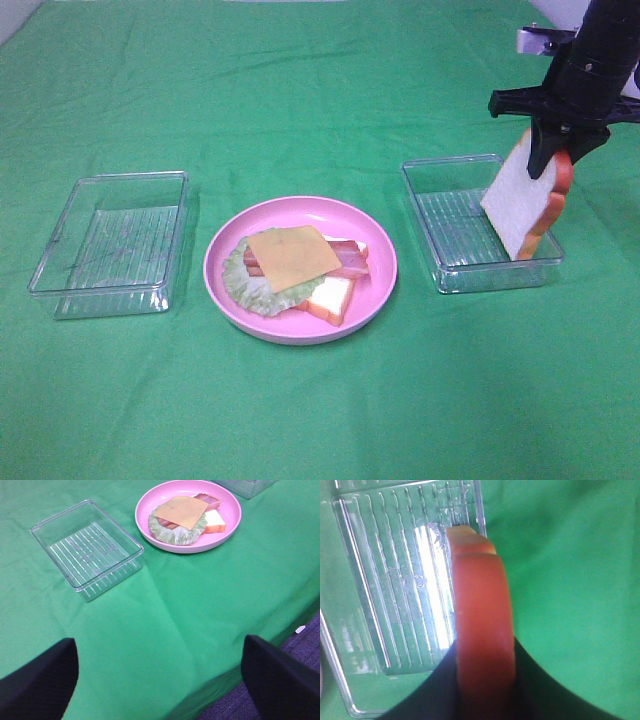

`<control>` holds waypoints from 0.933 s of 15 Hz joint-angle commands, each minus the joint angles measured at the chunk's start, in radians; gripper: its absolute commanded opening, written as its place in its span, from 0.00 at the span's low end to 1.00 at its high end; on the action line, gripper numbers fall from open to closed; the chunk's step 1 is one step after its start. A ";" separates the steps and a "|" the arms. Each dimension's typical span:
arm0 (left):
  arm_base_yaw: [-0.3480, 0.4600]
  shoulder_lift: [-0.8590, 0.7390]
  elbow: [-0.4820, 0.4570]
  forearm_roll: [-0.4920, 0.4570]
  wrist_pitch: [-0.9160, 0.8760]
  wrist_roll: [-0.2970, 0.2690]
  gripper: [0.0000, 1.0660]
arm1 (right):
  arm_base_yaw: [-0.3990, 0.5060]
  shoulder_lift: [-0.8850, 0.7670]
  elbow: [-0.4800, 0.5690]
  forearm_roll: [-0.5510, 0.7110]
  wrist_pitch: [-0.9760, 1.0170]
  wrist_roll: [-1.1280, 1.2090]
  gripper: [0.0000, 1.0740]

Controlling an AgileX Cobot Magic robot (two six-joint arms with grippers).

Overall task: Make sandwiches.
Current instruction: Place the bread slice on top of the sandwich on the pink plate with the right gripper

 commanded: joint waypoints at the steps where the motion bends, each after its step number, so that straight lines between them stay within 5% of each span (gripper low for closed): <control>1: 0.002 -0.008 0.001 -0.008 -0.010 -0.001 0.78 | -0.005 -0.058 0.002 0.006 0.005 -0.015 0.00; 3: 0.002 -0.008 0.001 -0.008 -0.010 -0.001 0.78 | -0.005 -0.094 0.002 0.029 0.007 -0.015 0.00; 8: 0.002 -0.008 0.001 -0.008 -0.010 -0.001 0.78 | 0.000 -0.192 0.004 0.375 0.027 -0.126 0.00; 14: 0.002 -0.008 0.001 -0.008 -0.010 -0.001 0.78 | 0.154 -0.192 0.117 0.562 -0.048 -0.196 0.00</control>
